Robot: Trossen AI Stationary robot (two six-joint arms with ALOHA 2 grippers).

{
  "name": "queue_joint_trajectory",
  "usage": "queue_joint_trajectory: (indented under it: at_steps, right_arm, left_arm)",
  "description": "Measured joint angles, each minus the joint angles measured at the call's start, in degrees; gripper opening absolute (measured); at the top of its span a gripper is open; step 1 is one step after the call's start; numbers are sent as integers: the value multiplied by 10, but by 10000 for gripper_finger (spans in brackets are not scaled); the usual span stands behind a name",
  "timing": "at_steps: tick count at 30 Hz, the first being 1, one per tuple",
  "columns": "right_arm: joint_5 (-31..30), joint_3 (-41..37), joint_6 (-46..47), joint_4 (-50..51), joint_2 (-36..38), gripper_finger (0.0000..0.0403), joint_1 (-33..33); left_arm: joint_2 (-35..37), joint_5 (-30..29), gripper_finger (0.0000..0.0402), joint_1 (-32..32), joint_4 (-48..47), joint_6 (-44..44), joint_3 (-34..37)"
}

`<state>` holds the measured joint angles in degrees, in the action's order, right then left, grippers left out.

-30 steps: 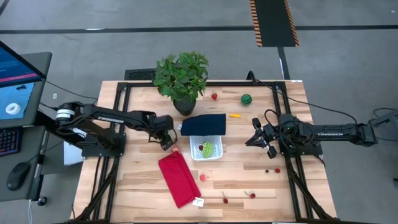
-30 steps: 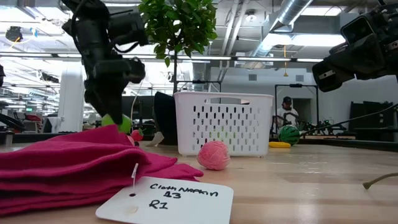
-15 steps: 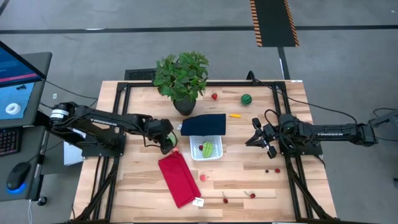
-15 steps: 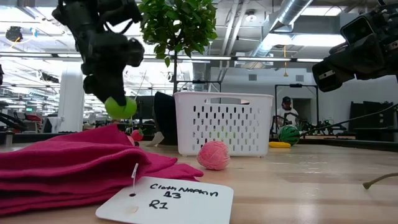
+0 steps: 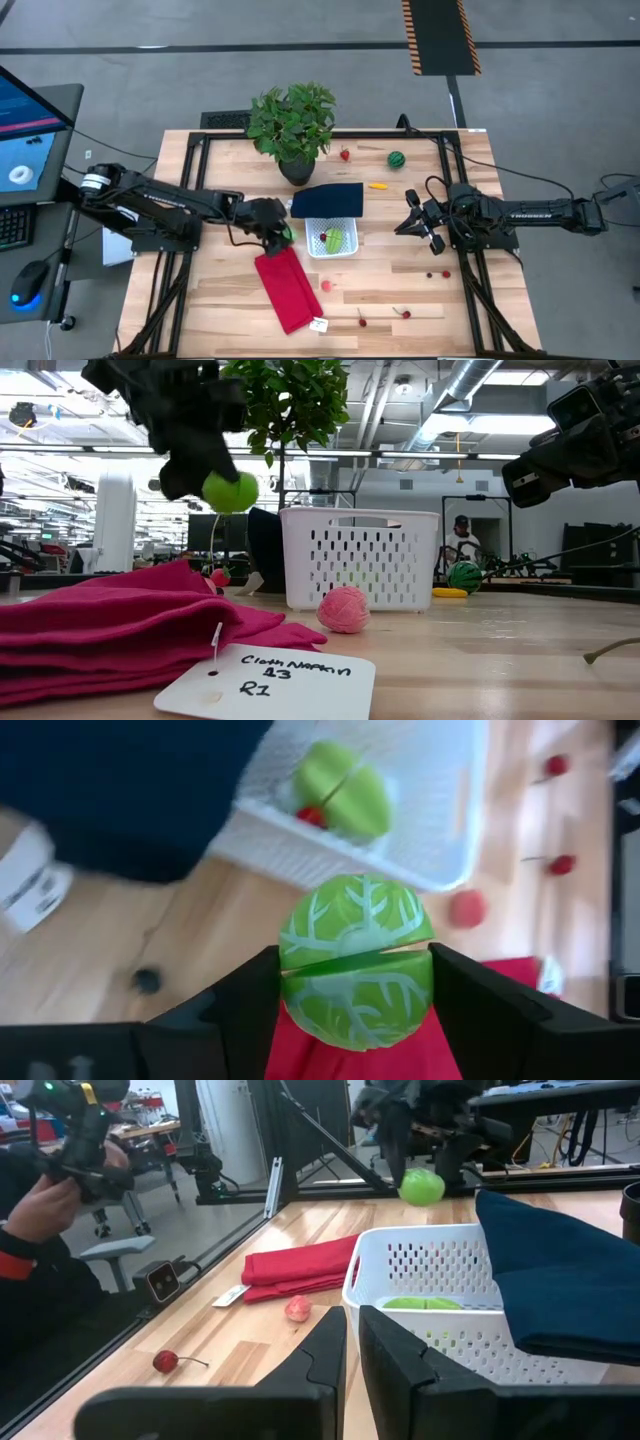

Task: Pick and placing Produce into tupperware
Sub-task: Put the cabbage into the bin, then put the left strawberry into the bin

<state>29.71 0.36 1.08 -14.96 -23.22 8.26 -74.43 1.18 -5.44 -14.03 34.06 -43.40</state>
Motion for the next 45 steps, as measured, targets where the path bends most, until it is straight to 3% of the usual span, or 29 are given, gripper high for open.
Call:
queue_joint_trajectory:
  at_steps: [13,18,33,45]
  right_arm:
    - [0,0,0,3,0,56,0]
    - [0,0,0,15,0,56,0]
    - [0,0,0,13,0,56,0]
    - [0,0,0,17,0,56,0]
  left_arm:
    - [-46,12,226,-3,107,-38,-20]
    - [-92,13,226,-4,75,-66,-74]
    - [-255,-10,230,-3,-138,-180,-307]
    - [-261,-14,284,3,-159,-227,-323]
